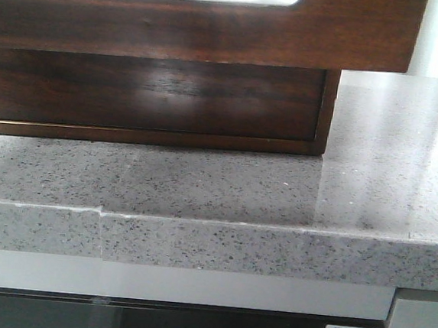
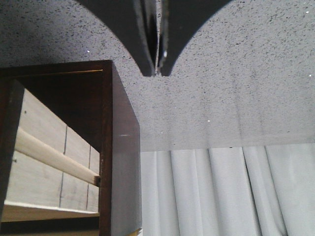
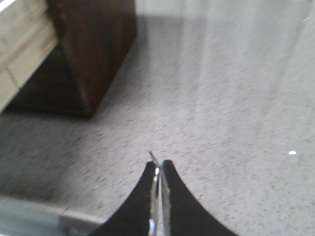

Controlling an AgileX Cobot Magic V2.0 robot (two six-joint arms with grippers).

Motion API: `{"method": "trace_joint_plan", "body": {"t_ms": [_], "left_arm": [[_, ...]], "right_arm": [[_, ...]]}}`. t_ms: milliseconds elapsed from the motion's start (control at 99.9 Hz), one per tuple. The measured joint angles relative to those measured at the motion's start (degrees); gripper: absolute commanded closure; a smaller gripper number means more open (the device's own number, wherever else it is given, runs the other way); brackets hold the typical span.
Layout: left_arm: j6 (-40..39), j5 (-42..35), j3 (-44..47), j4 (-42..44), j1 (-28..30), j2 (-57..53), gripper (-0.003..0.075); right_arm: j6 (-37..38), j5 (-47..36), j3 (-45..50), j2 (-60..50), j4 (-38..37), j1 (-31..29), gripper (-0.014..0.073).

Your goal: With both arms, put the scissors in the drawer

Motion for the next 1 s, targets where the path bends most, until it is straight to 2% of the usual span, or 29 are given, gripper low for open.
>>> {"method": "trace_joint_plan", "body": {"t_ms": [130, 240, 400, 500, 630, 710, 1001], "left_arm": [[-0.04, 0.0, 0.0, 0.0, 0.0, 0.0, 0.0741], [-0.04, 0.0, 0.0, 0.0, 0.0, 0.0, 0.0741], [-0.04, 0.0, 0.0, 0.0, 0.0, 0.0, 0.0741], [-0.04, 0.0, 0.0, 0.0, 0.0, 0.0, 0.0741], [-0.04, 0.0, 0.0, 0.0, 0.0, 0.0, 0.0741], [-0.04, 0.0, 0.0, 0.0, 0.0, 0.0, 0.0741], [-0.04, 0.0, 0.0, 0.0, 0.0, 0.0, 0.0741]], "right_arm": [[0.0, -10.7, 10.62, -9.8, 0.0, -0.73, 0.0662], [0.0, -16.43, 18.0, -16.39, 0.0, -0.73, 0.0662], [0.0, -22.97, 24.14, -19.77, 0.0, -0.73, 0.0662], [1.04, -25.42, 25.44, -19.86, -0.57, -0.73, 0.0663], [12.4, -29.7, 25.44, -20.09, -12.37, -0.73, 0.0662], [16.49, -30.24, 25.44, -20.02, -16.03, -0.73, 0.0662], [18.24, -29.7, 25.44, -20.02, -18.16, -0.73, 0.0662]]}}
